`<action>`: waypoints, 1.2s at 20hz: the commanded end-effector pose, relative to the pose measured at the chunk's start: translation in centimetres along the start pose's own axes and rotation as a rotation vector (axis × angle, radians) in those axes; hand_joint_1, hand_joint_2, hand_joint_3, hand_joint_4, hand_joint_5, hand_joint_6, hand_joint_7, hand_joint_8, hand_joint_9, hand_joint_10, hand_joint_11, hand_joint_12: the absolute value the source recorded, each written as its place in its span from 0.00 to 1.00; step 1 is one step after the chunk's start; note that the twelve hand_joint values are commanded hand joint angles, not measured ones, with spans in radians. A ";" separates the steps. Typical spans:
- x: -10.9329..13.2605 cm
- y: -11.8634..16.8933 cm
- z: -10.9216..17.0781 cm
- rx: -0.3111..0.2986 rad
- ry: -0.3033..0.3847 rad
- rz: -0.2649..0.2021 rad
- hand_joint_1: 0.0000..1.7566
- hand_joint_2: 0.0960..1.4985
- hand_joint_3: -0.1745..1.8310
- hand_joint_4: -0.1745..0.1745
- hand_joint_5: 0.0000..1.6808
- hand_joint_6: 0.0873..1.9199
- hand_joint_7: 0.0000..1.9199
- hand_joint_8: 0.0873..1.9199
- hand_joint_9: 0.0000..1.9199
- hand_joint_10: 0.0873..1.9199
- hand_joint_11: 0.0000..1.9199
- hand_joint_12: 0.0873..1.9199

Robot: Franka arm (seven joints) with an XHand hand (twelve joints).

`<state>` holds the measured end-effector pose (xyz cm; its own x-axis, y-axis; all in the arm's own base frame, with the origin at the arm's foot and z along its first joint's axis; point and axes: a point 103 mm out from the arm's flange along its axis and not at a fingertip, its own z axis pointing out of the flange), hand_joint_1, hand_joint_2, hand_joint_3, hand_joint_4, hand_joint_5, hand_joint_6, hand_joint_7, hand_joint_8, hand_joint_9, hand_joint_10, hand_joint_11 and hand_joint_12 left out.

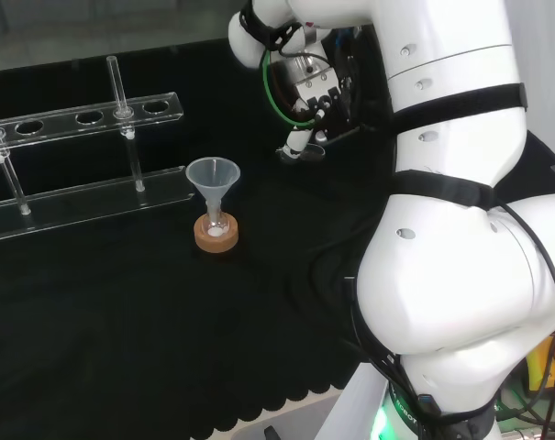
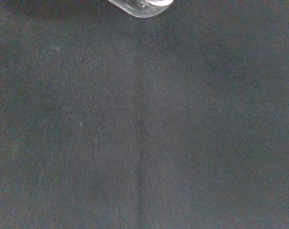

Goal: Put the weighing funnel back on the table.

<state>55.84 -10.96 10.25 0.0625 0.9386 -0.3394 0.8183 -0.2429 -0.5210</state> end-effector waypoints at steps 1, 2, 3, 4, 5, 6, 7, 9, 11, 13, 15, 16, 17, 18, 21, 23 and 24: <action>-2.6 -4.1 -2.7 0.073 -0.038 -0.073 0.27 0.36 0.21 0.79 0.00 0.00 0.09 0.00 0.16 0.00 0.00 0.50; -3.3 -4.7 -3.4 0.060 -0.037 -0.071 0.27 0.37 0.21 0.79 0.00 0.00 0.09 0.00 0.16 0.00 0.00 0.49; -3.9 -5.3 -4.2 0.046 -0.027 -0.070 0.26 0.37 0.21 0.78 0.00 0.00 0.09 0.00 0.16 0.00 0.00 0.49; -4.7 -5.9 -5.0 0.027 -0.009 -0.066 0.26 0.37 0.21 0.78 0.00 0.00 0.09 0.00 0.16 0.00 0.00 0.49; -5.4 -6.6 -5.9 0.009 0.011 -0.065 0.26 0.37 0.21 0.77 0.00 0.00 0.10 0.00 0.16 0.00 0.00 0.49; -6.0 -7.2 -6.7 -0.014 0.030 -0.066 0.26 0.37 0.21 0.77 0.00 0.00 0.10 0.00 0.17 0.00 0.00 0.49; -6.5 -8.0 -7.7 -0.039 0.049 -0.066 0.26 0.37 0.21 0.77 0.00 0.00 0.11 0.00 0.17 0.00 0.00 0.49; -7.6 -9.3 -9.1 -0.090 0.106 -0.071 0.26 0.37 0.20 0.76 0.00 0.00 0.11 0.00 0.18 0.00 0.00 0.48; -8.2 -10.8 -10.5 -0.138 0.134 -0.081 0.26 0.37 0.20 0.76 0.00 0.00 0.12 0.00 0.19 0.00 0.00 0.48; -8.3 -12.1 -11.5 -0.180 0.158 -0.097 0.26 0.37 0.20 0.75 0.00 0.00 0.13 0.00 0.19 0.00 0.00 0.48; -8.4 -13.3 -12.2 -0.225 0.195 -0.111 0.26 0.37 0.20 0.75 0.00 0.00 0.13 0.00 0.20 0.00 0.00 0.49; -8.6 -13.9 -12.4 -0.243 0.205 -0.122 0.26 0.37 0.20 0.75 0.00 0.00 0.14 0.00 0.20 0.00 0.00 0.49; -8.5 -14.5 -12.7 -0.260 0.215 -0.133 0.26 0.37 0.20 0.75 0.00 0.00 0.14 0.00 0.20 0.00 0.00 0.49; -8.2 -15.0 -12.9 -0.273 0.224 -0.144 0.26 0.37 0.20 0.74 0.00 0.00 0.14 0.00 0.20 0.00 0.00 0.49; -7.6 -16.4 -13.1 -0.304 0.235 -0.175 0.25 0.37 0.20 0.74 0.00 0.00 0.14 0.00 0.20 0.00 0.00 0.49; -7.1 -17.1 -13.3 -0.318 0.241 -0.190 0.25 0.37 0.20 0.74 0.00 0.00 0.14 0.00 0.20 0.00 0.00 0.49; -6.8 -17.6 -13.5 -0.329 0.244 -0.197 0.25 0.37 0.20 0.74 0.00 0.00 0.14 0.00 0.20 0.00 0.00 0.49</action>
<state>50.33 -11.69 30.79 0.0382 0.9917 -0.1224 0.9356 -0.0786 -0.3443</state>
